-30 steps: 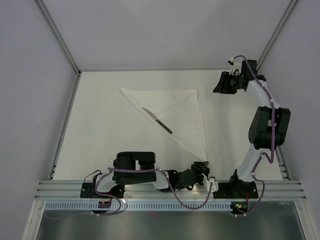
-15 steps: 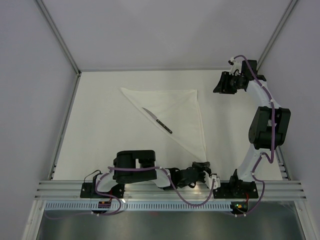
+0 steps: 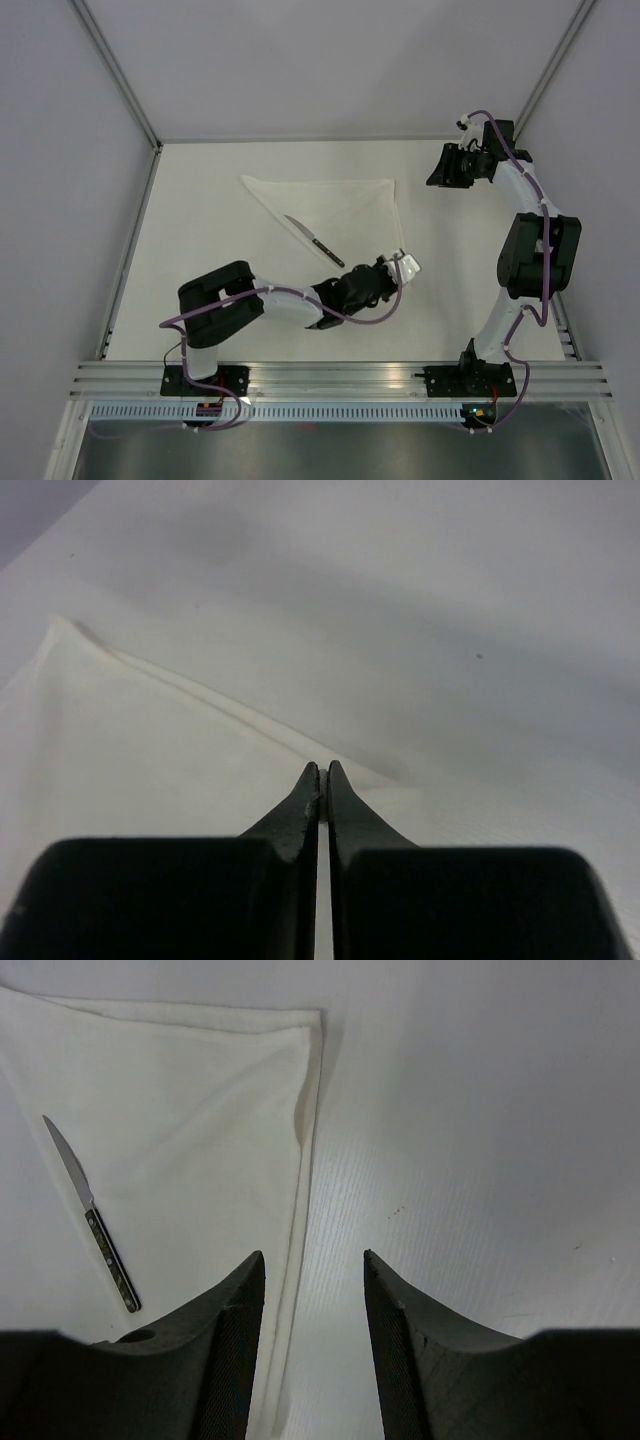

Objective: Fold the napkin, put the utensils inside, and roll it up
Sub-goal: Fold the napkin

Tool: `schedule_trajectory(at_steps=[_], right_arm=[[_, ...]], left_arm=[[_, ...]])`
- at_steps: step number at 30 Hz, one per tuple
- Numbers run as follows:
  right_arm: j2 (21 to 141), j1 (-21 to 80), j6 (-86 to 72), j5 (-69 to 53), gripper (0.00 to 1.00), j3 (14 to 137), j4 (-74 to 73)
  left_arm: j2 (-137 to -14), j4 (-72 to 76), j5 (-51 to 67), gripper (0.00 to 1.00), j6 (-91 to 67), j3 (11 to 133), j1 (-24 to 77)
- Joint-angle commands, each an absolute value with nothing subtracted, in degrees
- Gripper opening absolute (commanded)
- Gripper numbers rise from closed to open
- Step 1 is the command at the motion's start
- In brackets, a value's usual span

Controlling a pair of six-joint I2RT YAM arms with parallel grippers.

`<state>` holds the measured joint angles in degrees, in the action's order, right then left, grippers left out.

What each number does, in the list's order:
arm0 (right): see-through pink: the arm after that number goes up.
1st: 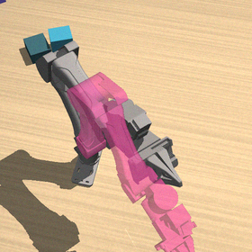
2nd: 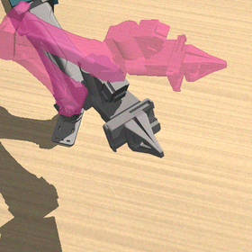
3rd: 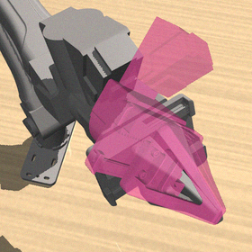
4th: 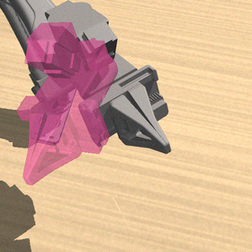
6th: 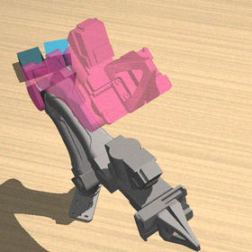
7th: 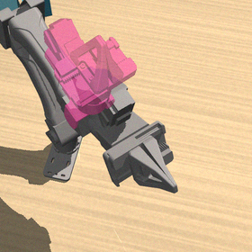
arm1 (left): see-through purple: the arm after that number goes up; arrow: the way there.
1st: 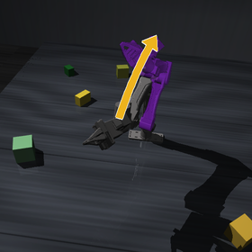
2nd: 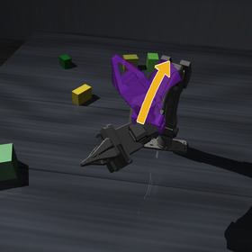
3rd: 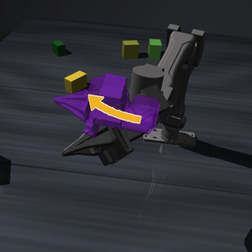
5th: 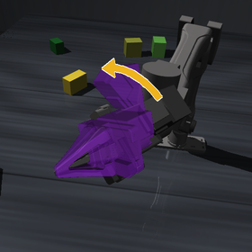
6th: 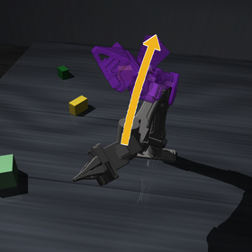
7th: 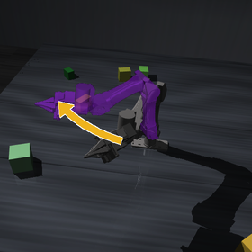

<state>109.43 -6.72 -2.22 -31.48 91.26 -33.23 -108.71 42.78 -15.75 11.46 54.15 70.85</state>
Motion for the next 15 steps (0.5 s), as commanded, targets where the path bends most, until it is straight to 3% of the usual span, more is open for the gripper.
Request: schedule_trajectory(at_steps=[1, 7, 15], right_arm=[[106.9, -7.0, -3.3, -32.6, 0.5, 93.3, -33.0], [107.1, -6.9, -3.2, -32.9, 0.5, 93.4, -33.1], [107.4, -6.9, -3.3, -33.1, 0.5, 93.7, -33.5]], left_arm=[[-103.6, 39.6, -11.3, 0.02, -5.0, 54.6, 64.8], [-99.4, 37.3, -6.6, 0.02, -22.7, 50.4, 49.1], [-100.0, 36.2, -0.3, 0.02, -32.8, 49.0, 34.5]])
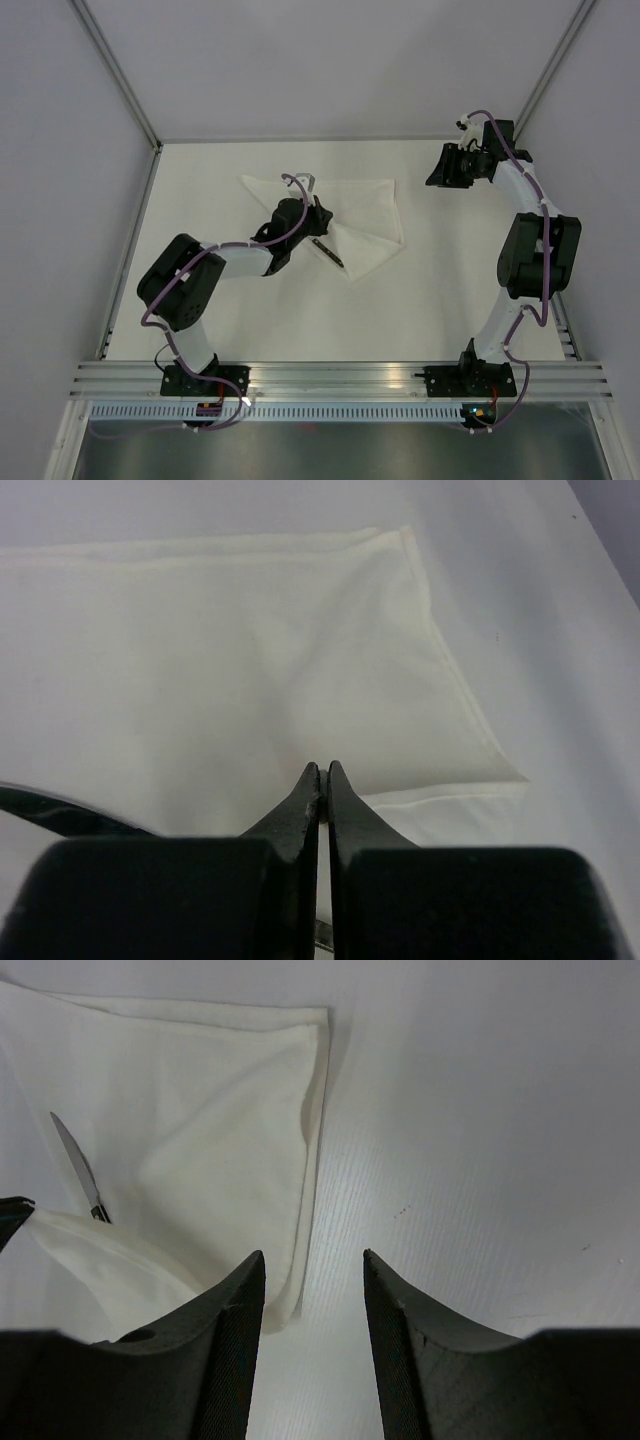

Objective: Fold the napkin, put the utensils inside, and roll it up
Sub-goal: Fold the napkin

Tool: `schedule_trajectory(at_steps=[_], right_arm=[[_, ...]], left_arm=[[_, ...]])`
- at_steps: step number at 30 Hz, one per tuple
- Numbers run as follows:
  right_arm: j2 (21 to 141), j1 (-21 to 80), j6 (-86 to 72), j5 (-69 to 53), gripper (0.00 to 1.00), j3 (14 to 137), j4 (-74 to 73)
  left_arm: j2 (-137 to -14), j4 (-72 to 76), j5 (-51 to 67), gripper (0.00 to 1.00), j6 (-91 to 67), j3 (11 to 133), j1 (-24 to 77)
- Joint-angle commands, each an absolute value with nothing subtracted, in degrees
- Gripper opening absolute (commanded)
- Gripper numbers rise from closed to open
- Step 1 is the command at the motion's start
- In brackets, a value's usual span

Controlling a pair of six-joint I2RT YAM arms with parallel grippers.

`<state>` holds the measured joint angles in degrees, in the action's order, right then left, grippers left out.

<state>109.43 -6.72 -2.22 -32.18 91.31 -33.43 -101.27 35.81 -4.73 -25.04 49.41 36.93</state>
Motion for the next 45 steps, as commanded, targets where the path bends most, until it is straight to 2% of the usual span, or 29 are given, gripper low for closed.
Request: schedule_trajectory(at_steps=[1, 21, 45], right_arm=[[107.5, -6.8, -3.2, -33.1, 0.5, 93.8, -33.6], [108.9, -4.9, -1.6, -31.7, 0.5, 94.9, -35.0], [110.9, -3.3, -0.4, -30.1, 0.5, 95.6, -36.4]], left_arm=[[-100.5, 36.0, -0.4, 0.02, -33.3, 49.2, 32.7], [-104.9, 32.6, 3.9, 0.02, -36.0, 52.0, 21.7], [-107.7, 32.3, 4.8, 0.02, -38.1, 53.3, 18.7]])
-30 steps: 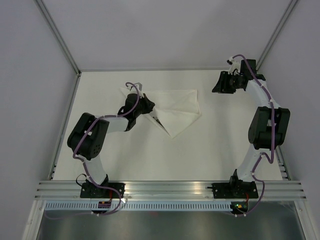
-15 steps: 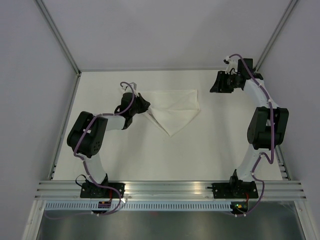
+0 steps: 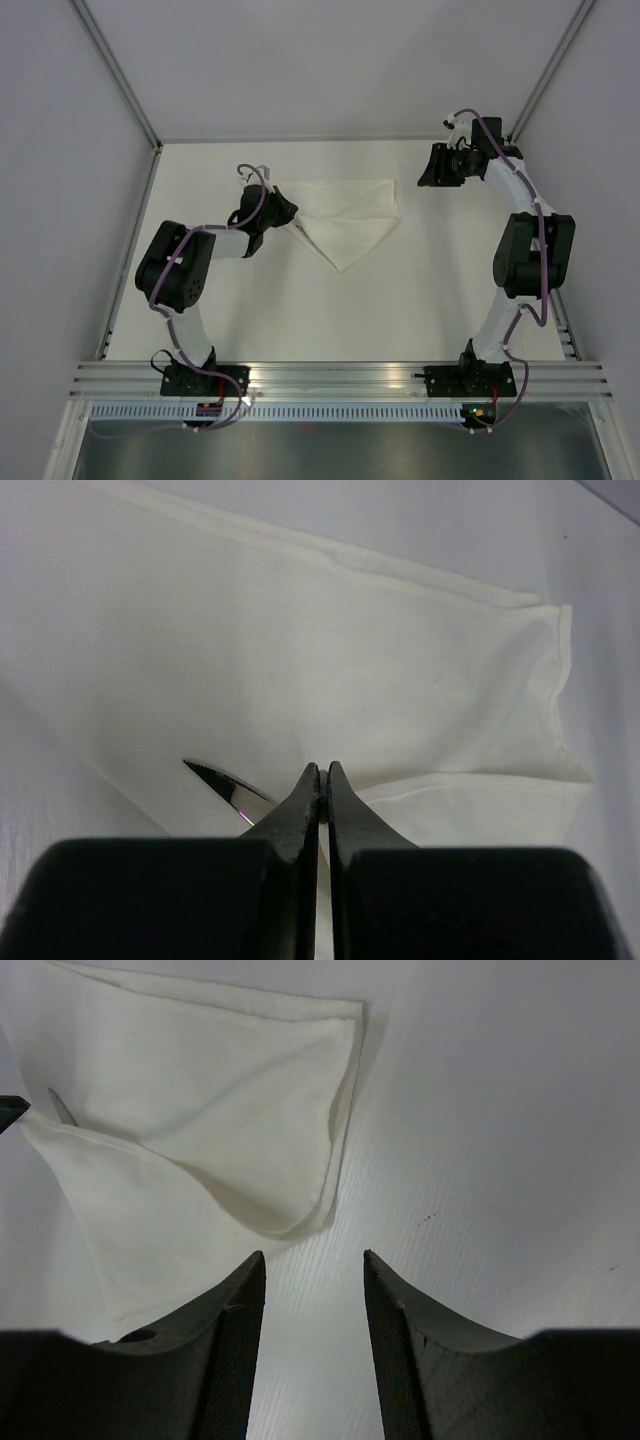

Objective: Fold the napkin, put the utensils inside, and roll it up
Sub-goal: Fold the napkin

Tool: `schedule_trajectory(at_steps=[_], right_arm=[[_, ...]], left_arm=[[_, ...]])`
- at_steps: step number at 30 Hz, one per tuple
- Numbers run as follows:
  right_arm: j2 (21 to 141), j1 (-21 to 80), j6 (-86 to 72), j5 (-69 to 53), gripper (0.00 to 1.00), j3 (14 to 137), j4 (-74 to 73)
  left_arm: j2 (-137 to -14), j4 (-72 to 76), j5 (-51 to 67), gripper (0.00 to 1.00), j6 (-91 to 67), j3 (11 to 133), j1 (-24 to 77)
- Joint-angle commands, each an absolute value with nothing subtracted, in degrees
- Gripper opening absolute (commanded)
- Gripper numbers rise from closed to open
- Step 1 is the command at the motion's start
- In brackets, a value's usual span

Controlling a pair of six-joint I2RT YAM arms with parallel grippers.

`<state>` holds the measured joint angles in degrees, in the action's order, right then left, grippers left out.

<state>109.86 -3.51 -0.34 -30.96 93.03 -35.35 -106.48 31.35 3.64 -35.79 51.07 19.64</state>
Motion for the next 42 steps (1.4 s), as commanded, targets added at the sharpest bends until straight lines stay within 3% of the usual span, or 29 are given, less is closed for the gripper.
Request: schedule_trajectory(at_steps=[1, 21, 26, 31, 42], right_arm=[[111.0, -3.2, 1.0, -30.1, 0.5, 95.6, -36.3], [112.7, -2.2, 2.2, -29.1, 0.5, 96.0, -37.1], [112.9, -2.0, 2.5, -29.2, 0.5, 96.3, -37.4], [113.6, -1.8, 3.0, -29.5, 0.5, 97.2, -38.2], [113.0, -1.7, 2.8, -30.7, 0.5, 97.7, -38.6]], left_arm=[[-107.8, 32.3, 5.0, 0.02, -38.1, 53.3, 18.5], [-109.8, 31.8, 6.5, 0.03, -39.5, 54.0, 16.0], [-109.2, 31.0, 6.6, 0.2, -40.7, 54.3, 15.2], [-106.1, 29.5, 5.2, 0.46, -40.7, 54.4, 13.4], [-104.4, 16.7, -2.5, 0.54, -43.5, 60.6, 5.0]])
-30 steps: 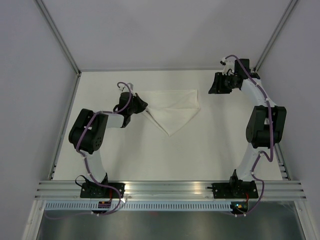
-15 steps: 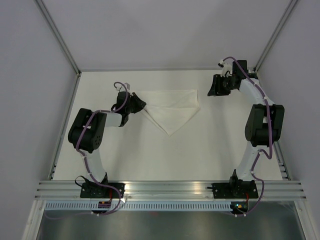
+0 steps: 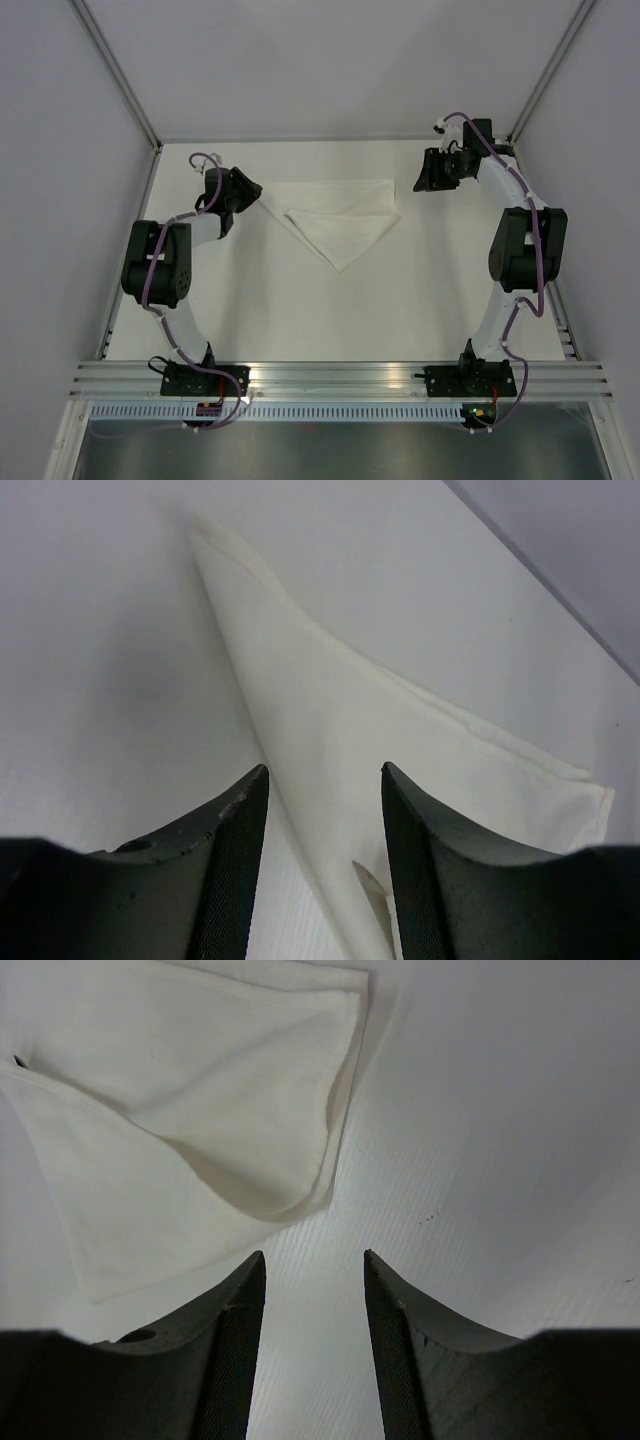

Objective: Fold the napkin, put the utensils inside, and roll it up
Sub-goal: Fold the napkin

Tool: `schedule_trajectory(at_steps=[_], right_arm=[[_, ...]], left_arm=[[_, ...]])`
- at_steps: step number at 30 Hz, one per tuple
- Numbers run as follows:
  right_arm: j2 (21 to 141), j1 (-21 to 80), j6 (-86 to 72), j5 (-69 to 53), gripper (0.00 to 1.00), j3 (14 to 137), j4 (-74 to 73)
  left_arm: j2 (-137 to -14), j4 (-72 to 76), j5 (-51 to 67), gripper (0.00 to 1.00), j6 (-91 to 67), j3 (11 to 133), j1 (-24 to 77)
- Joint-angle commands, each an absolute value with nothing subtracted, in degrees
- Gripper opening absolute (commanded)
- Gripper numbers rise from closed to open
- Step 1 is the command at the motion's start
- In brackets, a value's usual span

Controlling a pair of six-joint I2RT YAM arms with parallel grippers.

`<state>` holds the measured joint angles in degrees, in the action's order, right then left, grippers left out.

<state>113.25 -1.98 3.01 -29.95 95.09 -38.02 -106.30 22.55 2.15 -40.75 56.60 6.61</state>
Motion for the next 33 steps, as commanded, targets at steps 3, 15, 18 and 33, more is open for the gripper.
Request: schedule_trajectory(at_steps=[3, 15, 18, 33], right_arm=[[112.9, -1.7, 2.8, -30.9, 0.5, 97.8, -38.8], [113.2, -1.7, 2.8, -31.4, 0.5, 100.0, -40.0], [113.2, -1.6, 2.7, -31.4, 0.5, 100.4, -40.0], [112.2, -1.5, 2.6, -32.0, 0.49, 98.9, -39.9]], left_arm=[[-107.6, 13.6, -2.8, 0.56, -43.2, 64.4, 3.6], [-118.7, 7.2, -3.9, 0.57, -43.1, 75.2, 2.3], [-120.3, 5.4, -4.0, 0.56, -43.2, 77.9, 2.3], [-126.8, 1.1, -0.8, 0.17, -45.6, 85.1, 2.3]])
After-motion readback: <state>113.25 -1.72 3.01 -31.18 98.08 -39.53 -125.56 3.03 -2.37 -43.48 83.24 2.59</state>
